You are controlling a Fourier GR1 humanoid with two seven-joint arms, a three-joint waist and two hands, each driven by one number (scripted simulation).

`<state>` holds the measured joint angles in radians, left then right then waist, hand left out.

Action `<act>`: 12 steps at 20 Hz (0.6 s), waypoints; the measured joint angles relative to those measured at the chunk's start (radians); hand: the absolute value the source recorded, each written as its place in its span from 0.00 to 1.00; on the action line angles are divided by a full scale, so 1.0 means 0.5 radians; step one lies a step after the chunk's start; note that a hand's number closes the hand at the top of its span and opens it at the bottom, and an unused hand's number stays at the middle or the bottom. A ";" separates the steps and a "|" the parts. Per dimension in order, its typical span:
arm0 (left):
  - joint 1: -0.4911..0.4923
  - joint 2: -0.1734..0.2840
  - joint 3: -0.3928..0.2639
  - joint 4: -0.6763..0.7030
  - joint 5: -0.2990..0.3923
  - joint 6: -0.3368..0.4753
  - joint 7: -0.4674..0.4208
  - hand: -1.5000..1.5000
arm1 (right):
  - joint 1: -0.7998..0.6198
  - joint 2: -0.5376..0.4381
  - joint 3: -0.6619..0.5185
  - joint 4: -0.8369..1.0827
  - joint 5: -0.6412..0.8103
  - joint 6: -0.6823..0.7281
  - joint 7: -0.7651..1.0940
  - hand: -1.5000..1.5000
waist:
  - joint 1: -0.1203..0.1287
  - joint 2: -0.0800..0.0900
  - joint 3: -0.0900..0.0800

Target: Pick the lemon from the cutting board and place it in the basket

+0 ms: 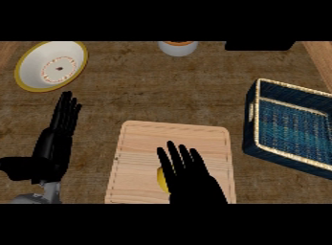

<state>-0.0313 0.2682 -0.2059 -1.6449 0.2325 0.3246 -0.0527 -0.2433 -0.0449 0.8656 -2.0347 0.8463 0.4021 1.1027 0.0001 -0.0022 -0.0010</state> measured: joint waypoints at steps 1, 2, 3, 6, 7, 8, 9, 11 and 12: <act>0.002 -0.011 -0.006 -0.013 -0.012 0.005 0.004 0.50 | 0.010 0.003 -0.002 0.017 0.006 -0.003 -0.014 0.00 | 0.000 0.000 0.000; 0.011 -0.009 0.009 -0.011 -0.002 -0.013 0.002 0.50 | 0.005 0.000 0.009 0.033 0.008 -0.020 -0.017 0.00 | 0.002 0.001 0.001; 0.031 -0.006 0.012 -0.045 -0.009 -0.009 0.017 0.50 | 0.012 0.001 0.010 0.039 0.020 -0.029 -0.028 0.00 | 0.003 0.000 0.001; 0.038 -0.026 0.014 -0.070 -0.035 -0.012 0.043 0.50 | 0.052 0.000 0.000 0.093 0.066 -0.050 -0.101 0.00 | 0.002 0.001 0.001; 0.036 -0.035 0.018 -0.073 -0.038 -0.015 0.047 0.50 | 0.068 0.005 -0.006 0.119 0.085 -0.061 -0.126 0.00 | 0.002 0.001 0.002; 0.046 -0.031 0.031 -0.090 -0.036 -0.025 0.055 0.50 | 0.084 0.009 -0.009 0.157 0.107 -0.070 -0.152 0.00 | 0.002 0.002 0.002; 0.050 -0.028 0.028 -0.115 -0.051 -0.022 0.079 0.50 | 0.086 0.008 0.000 0.191 0.129 -0.087 -0.163 0.00 | 0.003 0.002 0.002; 0.037 -0.035 0.042 -0.087 -0.065 -0.045 0.073 0.50 | 0.095 0.032 0.005 0.261 0.180 -0.108 -0.179 0.00 | 0.002 0.002 0.002; 0.043 -0.043 0.041 -0.095 -0.074 -0.046 0.082 0.50 | 0.107 0.042 0.040 0.297 0.217 -0.139 -0.178 0.00 | 0.003 0.002 0.002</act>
<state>-0.0100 0.2468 -0.1852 -1.6926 0.1956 0.3017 -0.0115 -0.1897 -0.0238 0.8856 -1.8865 0.9547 0.3325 1.0139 0.0015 -0.0010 -0.0001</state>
